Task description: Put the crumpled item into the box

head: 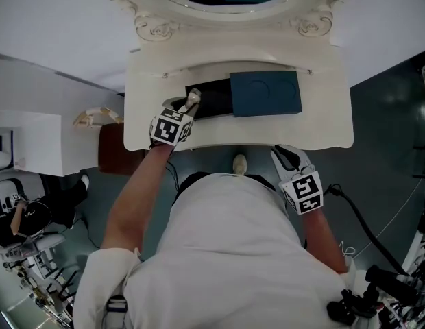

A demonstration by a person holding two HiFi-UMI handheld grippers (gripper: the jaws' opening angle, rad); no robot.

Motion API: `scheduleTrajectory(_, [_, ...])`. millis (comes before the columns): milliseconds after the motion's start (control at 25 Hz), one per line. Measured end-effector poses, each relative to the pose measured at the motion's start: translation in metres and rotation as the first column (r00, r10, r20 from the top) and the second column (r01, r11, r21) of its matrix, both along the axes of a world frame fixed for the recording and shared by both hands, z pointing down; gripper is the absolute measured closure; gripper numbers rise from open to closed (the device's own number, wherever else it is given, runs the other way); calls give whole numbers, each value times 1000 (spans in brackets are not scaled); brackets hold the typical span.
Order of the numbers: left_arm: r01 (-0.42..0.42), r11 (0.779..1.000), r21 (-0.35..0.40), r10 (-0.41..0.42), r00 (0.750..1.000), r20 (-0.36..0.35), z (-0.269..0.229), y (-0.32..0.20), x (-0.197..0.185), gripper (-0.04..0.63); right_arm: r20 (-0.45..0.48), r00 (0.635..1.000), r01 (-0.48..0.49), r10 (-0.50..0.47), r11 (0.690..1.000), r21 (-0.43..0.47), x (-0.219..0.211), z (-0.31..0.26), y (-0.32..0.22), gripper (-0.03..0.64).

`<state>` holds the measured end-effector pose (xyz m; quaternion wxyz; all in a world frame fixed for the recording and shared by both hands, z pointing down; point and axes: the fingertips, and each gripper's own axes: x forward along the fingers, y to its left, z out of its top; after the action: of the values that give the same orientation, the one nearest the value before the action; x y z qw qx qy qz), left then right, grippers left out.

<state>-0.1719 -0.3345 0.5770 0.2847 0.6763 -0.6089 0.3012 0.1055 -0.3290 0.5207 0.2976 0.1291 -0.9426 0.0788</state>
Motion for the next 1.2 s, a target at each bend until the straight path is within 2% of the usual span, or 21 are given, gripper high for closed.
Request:
scheduleTrajectory(320, [-81,994,-72,82,996,21,38,-62,24,460,-3,998,-55,55,998,-33,17,17,-27,568])
scheduleTrajectory(520, [-96,986,-137,106,992,68,65,-78,37,460,5,997,-79,79,996,-38,40,24,-37,568])
scheduleTrajectory(720, [-110,976,-185,127,988,82,89,-93,38,460,1,994,-105,105,994,-43,46,27,-52,568])
scheduleTrajectory(1000, [-137,966,-221,168,977,130,106,-101,38,453,-7,993,-117,117,992,-50,48,30,-58,568])
scheduleTrajectory(1200, [-151,964,-217,185,971,149,109,-105,39,440,-10,993,-116,116,992,-50,44,29,-60,568])
